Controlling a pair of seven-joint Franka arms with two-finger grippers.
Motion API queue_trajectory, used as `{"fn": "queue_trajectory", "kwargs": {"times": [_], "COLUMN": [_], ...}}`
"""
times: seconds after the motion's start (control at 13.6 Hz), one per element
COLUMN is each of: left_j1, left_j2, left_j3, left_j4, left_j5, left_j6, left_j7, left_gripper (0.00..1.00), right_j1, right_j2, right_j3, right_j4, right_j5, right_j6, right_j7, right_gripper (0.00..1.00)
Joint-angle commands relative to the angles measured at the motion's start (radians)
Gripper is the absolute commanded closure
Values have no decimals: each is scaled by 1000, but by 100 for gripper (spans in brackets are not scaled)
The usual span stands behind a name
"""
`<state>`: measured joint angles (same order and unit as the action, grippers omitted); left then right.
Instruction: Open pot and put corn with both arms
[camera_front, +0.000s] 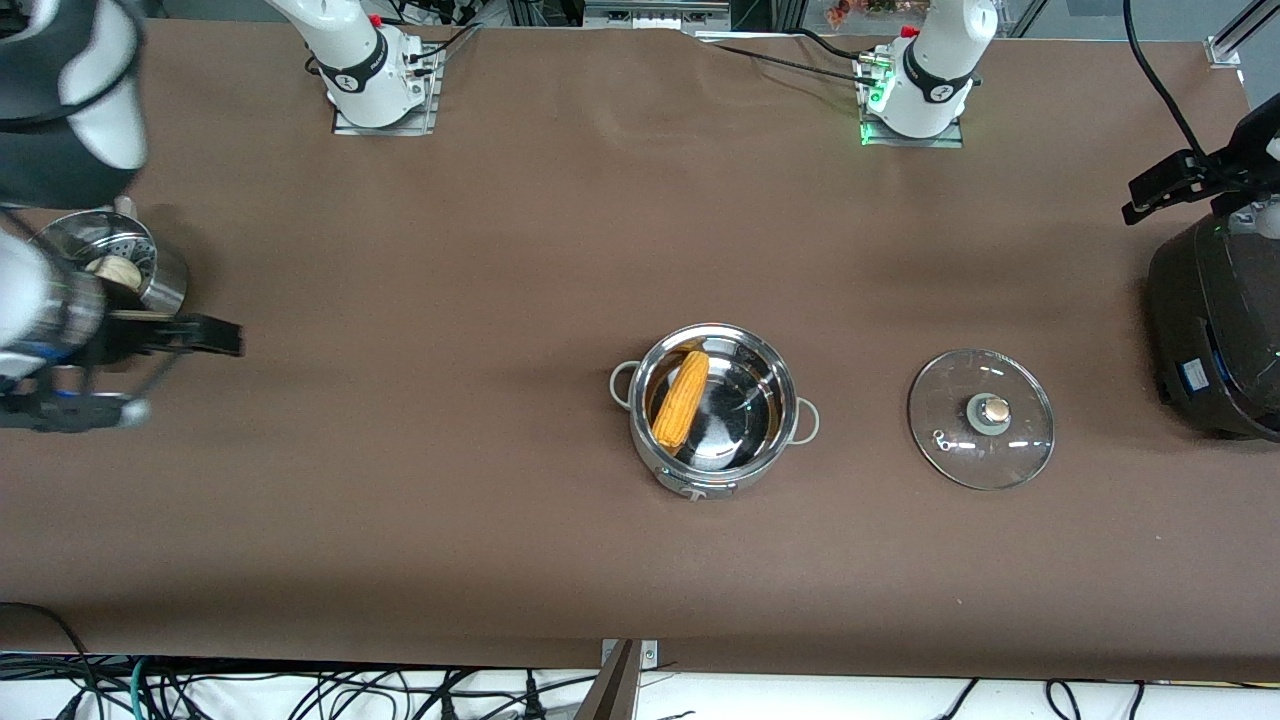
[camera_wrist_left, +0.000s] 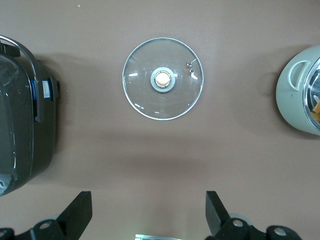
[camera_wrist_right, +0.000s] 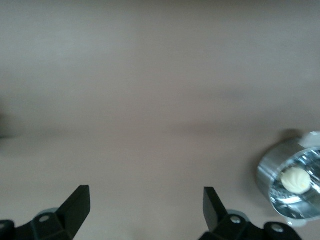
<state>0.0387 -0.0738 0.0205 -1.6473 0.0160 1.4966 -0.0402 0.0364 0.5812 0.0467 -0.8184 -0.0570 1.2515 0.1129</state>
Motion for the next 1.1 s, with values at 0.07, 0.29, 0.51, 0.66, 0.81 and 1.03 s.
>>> {"fn": "queue_trajectory", "kwargs": {"times": [0.07,0.29,0.51,0.66,0.81,1.03], "left_j1": [-3,-3,-2,-2,-3,-3], "left_j2": [14,14,16,16,16,16], "left_j3": [-1,-1,2,1,1,1], "left_j4": [35,35,35,35,35,35], "left_j5": [-8,-10,-10,-10,-10,-10], "left_j6": [-27,-27,-27,-29,-29,-30], "left_j7": [-21,-23,-23,-21,-21,-23], "left_gripper": [0,0,0,0,0,0], "right_j1": [-92,-131,-139,-138,-125,-118], "right_j2": [-235,-407,-512,-561,-583,-601], "right_j3": [15,16,19,21,21,21], "right_j4": [-398,-671,-735,-754,-818,-843], "right_j5": [-12,-23,-17,-15,-18,-14], "right_j6": [182,336,284,223,250,255], "right_j7": [8,17,1,-28,-68,-70], "right_gripper": [0,0,0,0,0,0]}}
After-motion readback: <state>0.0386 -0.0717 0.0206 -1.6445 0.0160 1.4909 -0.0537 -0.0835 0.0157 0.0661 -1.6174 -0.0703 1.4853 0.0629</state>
